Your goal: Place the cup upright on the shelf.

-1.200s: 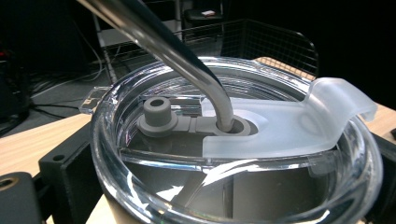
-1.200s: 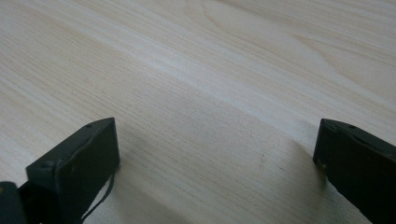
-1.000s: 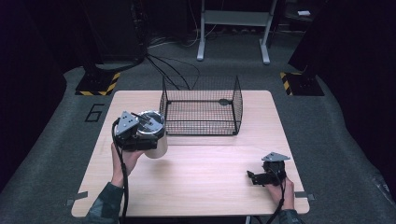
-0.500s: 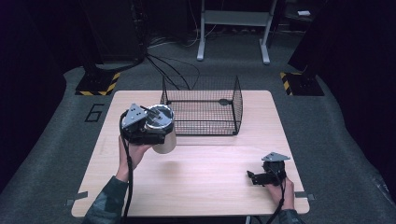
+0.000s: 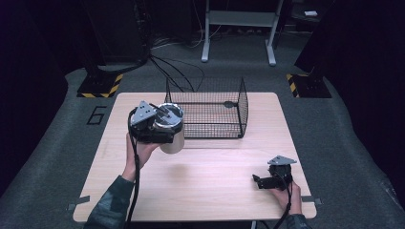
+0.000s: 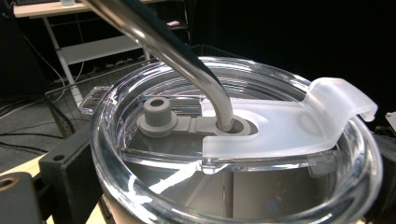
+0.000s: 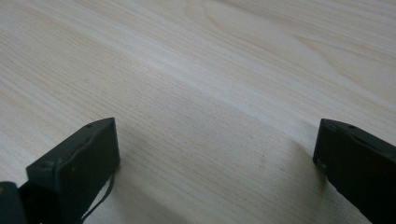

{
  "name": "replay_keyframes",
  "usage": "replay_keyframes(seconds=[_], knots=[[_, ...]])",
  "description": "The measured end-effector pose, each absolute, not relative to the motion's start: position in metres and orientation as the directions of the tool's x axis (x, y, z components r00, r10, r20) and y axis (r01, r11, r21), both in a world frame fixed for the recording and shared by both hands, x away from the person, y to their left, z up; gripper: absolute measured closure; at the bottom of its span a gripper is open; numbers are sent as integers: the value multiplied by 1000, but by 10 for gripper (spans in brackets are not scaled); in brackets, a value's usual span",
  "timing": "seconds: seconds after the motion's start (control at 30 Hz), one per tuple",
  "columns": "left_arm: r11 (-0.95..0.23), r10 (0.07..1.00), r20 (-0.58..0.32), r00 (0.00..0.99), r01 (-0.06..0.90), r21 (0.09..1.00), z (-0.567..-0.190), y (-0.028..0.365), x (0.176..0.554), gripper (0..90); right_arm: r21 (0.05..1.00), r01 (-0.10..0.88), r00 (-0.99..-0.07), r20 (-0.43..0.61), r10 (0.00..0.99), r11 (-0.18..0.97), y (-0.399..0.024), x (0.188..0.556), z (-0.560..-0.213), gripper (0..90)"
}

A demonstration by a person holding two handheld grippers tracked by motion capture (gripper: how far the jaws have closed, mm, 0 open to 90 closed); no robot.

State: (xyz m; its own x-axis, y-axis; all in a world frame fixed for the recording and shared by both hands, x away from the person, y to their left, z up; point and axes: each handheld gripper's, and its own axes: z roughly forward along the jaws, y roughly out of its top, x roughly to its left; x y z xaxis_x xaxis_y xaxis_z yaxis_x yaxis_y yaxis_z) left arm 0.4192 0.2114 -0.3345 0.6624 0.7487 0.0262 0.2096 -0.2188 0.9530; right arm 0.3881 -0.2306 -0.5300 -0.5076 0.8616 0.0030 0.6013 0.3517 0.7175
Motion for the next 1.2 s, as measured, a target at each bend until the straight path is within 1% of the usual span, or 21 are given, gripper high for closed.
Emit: replay_keyframes(seconds=[0.1, 0.67, 1.2], knots=[[-215, 743, 20, 668, 210, 954, -331, 208, 421, 35, 717, 598, -511, -3, 860, 358, -231, 388, -530, 0], [-231, 729, 49, 683, 178, 957, -310, 193, 435, 35, 717, 598, -511, -3, 859, 358, -231, 388, -530, 1], [-237, 722, 56, 689, 171, 956, -293, 173, 464, 35, 717, 598, -511, -3, 859, 358, -231, 388, -530, 1]])
